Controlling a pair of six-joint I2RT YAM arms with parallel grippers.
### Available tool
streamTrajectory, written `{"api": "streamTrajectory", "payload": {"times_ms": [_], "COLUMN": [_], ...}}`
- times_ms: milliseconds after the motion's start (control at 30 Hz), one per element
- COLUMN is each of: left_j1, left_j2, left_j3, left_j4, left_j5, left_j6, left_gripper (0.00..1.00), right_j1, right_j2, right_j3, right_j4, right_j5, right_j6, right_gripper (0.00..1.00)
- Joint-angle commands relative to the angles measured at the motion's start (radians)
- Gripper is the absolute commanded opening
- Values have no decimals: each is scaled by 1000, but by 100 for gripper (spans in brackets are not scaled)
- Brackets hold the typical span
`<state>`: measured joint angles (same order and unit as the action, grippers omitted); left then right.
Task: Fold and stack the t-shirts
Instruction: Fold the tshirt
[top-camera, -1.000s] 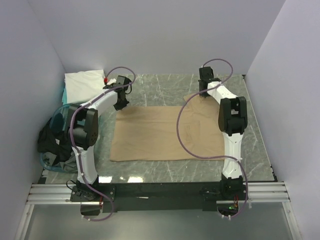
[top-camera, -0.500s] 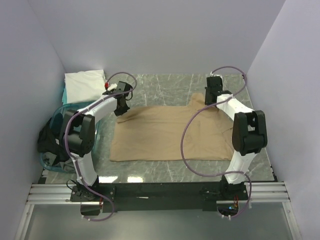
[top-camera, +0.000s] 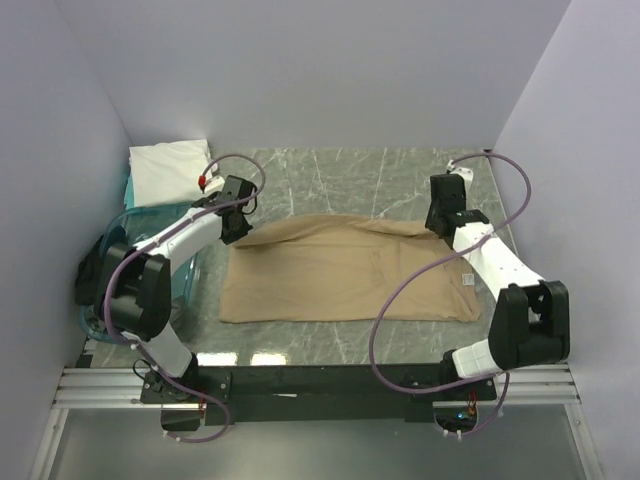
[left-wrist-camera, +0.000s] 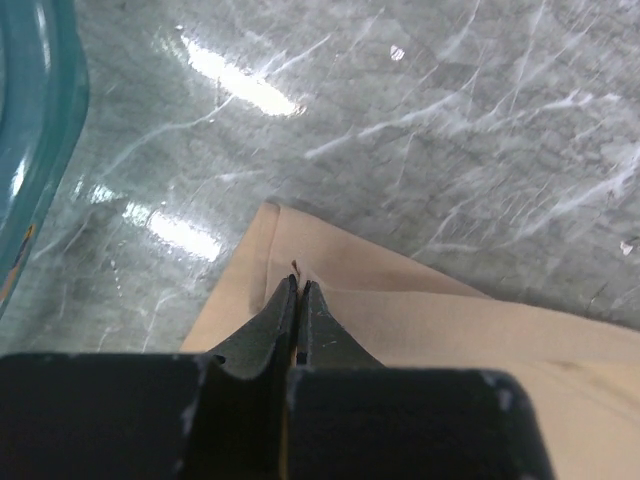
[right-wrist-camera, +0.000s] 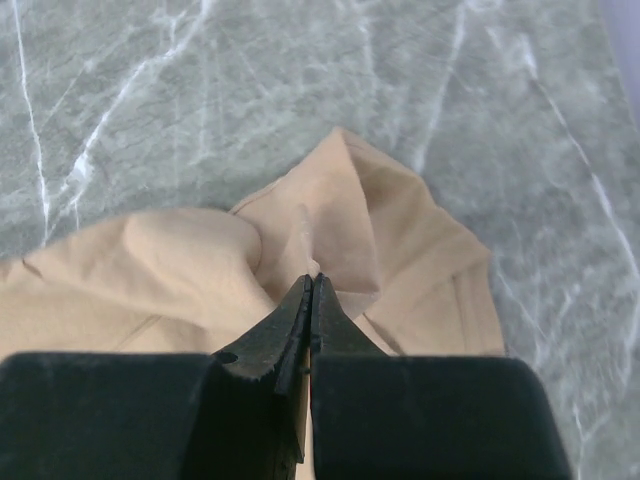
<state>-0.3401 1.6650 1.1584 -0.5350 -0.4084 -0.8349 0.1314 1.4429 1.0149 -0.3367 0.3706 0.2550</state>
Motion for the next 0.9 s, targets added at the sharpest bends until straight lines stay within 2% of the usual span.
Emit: {"api": "streamTrajectory", "payload": {"times_ms": [0,400,867], "left_j1": [-2,-2,-2], "left_j2": [-76,-186,-228], "left_j3": [-35,-143,-203], "left_j4": [24,7,10], "left_j5": [-20,-52,-47], "left_j6": [-21,-52,-59], "left_gripper": [1,1,1], "right_j1": [2,2,1], "right_j2": [-88,-249,-305], "right_j3": [-28,-148,-200], "right_j4": [-51,-160,-242], "right_j5": [86,169,130], "right_j6": [58,135,230], "right_gripper": [0,0,0]}}
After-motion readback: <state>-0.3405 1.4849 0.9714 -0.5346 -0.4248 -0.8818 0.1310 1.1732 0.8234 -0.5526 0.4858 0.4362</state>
